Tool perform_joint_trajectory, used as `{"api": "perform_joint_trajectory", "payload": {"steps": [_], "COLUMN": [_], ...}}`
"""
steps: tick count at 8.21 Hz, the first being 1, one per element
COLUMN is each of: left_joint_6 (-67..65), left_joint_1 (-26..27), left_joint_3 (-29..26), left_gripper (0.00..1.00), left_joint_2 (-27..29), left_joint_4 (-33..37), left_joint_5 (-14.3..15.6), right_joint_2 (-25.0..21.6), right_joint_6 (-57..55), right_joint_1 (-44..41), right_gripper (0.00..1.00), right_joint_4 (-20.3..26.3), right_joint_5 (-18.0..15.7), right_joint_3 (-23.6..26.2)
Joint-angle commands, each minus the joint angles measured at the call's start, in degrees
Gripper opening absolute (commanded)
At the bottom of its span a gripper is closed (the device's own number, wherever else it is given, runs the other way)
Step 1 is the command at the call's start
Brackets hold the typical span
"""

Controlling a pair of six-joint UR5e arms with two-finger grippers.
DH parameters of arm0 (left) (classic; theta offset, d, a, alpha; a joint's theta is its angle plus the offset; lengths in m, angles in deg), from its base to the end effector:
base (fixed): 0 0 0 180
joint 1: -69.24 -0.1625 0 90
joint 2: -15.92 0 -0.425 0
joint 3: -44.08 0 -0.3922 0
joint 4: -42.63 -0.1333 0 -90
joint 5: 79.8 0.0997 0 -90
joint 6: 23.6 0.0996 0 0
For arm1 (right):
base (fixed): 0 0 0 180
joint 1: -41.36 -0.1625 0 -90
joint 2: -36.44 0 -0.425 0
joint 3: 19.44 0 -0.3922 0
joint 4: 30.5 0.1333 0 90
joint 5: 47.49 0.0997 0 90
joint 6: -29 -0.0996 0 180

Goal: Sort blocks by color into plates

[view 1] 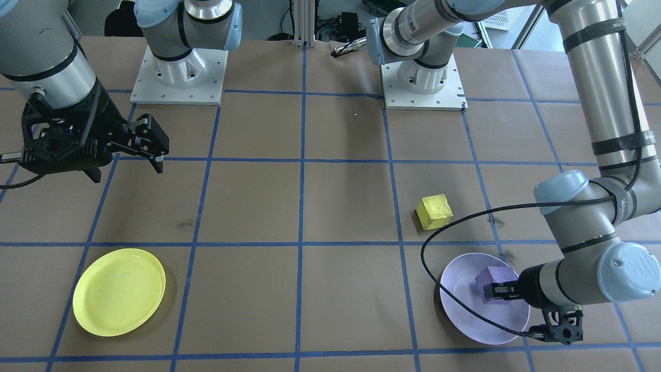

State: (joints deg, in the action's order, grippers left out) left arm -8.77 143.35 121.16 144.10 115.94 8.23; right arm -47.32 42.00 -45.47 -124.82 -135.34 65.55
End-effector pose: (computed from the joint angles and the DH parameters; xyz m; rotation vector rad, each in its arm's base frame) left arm 0.0605 -0.7118 0.2159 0.0323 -3.0618 -0.2073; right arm 0.1068 -0.5500 0.4826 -0.2681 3.0991 -0.0913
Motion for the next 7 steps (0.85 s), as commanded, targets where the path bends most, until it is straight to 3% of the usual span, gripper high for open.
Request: {"api": "perform_joint_trajectory", "payload": {"steps": [1, 3, 7], "left_joint_6": [-0.23, -2.42, -4.62], "left_joint_1": [0.16, 0.77, 5.08], "left_joint_3": [0.0, -0.09, 2.79], "left_gripper": [1.0, 1.0, 1.0], "left_joint_2": [0.84, -0.11, -12.68], "left_joint_4": [-0.44, -0.27, 5.62], "left_joint_5": [-0.22, -0.4, -0.31], "right_joint_2": [-0.35, -0.36, -0.27], "right_joint_6": [-0.26, -0.17, 0.18], "right_joint_1": [0.0, 0.0, 0.0], "right_gripper": [1.0, 1.0, 1.0], "right_joint_4": [0.01, -0.16, -0.25], "right_joint_5": [-0.13, 0.05, 0.13], "right_joint_3": [0.0, 0.0, 0.0]}}
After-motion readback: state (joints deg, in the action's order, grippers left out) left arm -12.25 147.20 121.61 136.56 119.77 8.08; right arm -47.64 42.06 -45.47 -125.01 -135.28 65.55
